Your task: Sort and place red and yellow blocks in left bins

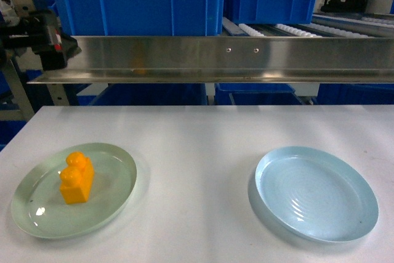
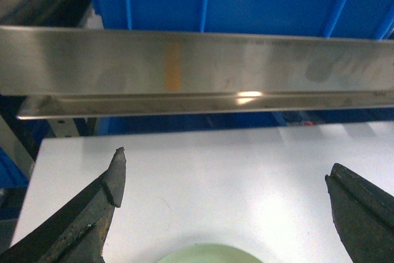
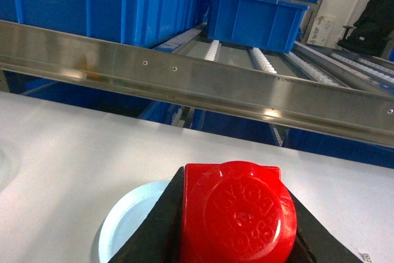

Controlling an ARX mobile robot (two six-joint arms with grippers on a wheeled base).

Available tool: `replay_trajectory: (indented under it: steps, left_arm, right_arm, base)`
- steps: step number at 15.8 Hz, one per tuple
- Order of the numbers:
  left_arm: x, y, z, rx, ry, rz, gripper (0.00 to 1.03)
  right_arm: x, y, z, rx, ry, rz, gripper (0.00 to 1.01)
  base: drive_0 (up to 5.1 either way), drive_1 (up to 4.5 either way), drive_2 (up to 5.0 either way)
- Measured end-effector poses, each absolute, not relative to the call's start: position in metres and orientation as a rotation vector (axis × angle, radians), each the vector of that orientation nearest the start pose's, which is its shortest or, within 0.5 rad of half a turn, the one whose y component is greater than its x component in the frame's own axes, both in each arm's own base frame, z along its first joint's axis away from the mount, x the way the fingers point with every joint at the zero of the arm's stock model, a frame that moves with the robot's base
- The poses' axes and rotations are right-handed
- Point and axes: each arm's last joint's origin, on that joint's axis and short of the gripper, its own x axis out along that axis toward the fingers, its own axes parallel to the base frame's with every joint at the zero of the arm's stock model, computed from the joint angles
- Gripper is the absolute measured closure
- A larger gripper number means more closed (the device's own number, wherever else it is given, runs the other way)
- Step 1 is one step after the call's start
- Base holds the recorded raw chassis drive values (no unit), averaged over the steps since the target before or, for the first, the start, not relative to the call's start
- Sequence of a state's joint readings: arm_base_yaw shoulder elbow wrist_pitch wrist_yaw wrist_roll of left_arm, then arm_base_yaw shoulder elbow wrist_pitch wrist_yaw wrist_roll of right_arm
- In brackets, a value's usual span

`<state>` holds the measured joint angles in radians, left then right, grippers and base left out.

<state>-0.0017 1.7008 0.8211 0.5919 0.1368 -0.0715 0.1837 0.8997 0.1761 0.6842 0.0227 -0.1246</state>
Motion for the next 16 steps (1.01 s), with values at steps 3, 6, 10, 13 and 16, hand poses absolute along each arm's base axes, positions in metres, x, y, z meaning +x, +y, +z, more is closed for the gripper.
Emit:
replay_trajectory:
  steps: [3,6,10,13,16]
  left_arm:
    - [0.364,-0.023,0.164,-0.03,0.374,-0.136,0.05]
    - [0.362,-0.028,0.145,0.026,0.472,-0.067,0.05]
    - [0.345,-0.044,0.125,0.039,0.598,-0.05,0.05]
    - [0.34,-0.048,0.118,0.058,0.604,-0.019,0.05]
    - [0.332,-0.043,0.088,0.086,0.686,0.056,0.05]
  right_arm:
    - [0.173,0.031,0.189,-0.129,0.032,0.163,0.74]
    - [0.173,0.031,0.189,-0.129,0.031,0.163,0.74]
    - [0.173,0.031,0.189,-0.129,0.031,0.163,0.74]
    - [0.173,0.031,0.189,-0.129,0.031,0.163,0.74]
    - [0.173,0.031,0.189,-0.129,0.031,0.163,0.74]
  base:
    - [0.0,0.0,0.0]
    - [0.0,0.0,0.0]
    - [0.0,0.0,0.0]
    - [0.0,0.0,0.0]
    - [0.0,0.0,0.0]
